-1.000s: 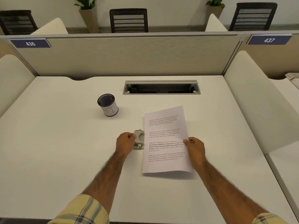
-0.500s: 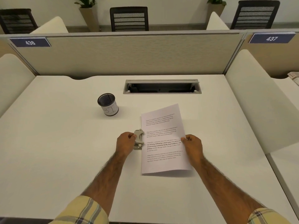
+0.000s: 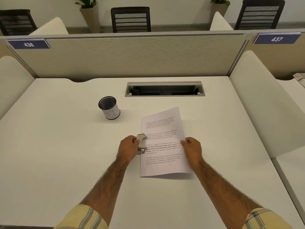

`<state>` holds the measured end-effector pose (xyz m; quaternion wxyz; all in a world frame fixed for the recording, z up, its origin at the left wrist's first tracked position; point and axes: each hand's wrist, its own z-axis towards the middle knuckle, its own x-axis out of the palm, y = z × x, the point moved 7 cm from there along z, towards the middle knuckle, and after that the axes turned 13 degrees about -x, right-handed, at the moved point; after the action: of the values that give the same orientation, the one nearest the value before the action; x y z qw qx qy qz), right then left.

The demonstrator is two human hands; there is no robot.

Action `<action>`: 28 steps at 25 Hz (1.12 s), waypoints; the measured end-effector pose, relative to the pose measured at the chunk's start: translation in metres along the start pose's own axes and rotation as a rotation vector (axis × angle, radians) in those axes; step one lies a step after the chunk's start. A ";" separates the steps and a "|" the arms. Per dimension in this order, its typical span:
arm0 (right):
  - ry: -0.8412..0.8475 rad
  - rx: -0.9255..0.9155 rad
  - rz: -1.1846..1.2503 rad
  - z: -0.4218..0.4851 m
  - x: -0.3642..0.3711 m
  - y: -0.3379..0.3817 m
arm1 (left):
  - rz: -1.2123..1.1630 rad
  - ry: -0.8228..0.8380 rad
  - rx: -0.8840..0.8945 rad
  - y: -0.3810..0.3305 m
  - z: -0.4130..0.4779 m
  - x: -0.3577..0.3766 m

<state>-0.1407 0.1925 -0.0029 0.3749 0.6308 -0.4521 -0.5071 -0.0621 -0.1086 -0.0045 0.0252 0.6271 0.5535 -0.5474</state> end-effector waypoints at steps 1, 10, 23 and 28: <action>-0.001 0.002 0.000 0.000 0.000 0.000 | 0.002 0.001 0.000 0.000 0.001 0.000; 0.018 -0.009 -0.015 0.002 0.000 0.003 | 0.117 -0.186 0.043 -0.029 0.014 -0.018; 0.029 -0.001 -0.034 -0.001 0.003 -0.001 | 0.170 -0.105 -0.035 -0.042 0.032 0.022; 0.041 0.007 -0.050 -0.001 0.006 0.000 | 0.200 -0.119 -0.053 -0.039 0.032 0.026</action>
<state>-0.1394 0.1872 -0.0044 0.3692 0.6533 -0.4304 -0.5017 -0.1166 -0.0971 -0.0137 0.1291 0.6449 0.4999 -0.5635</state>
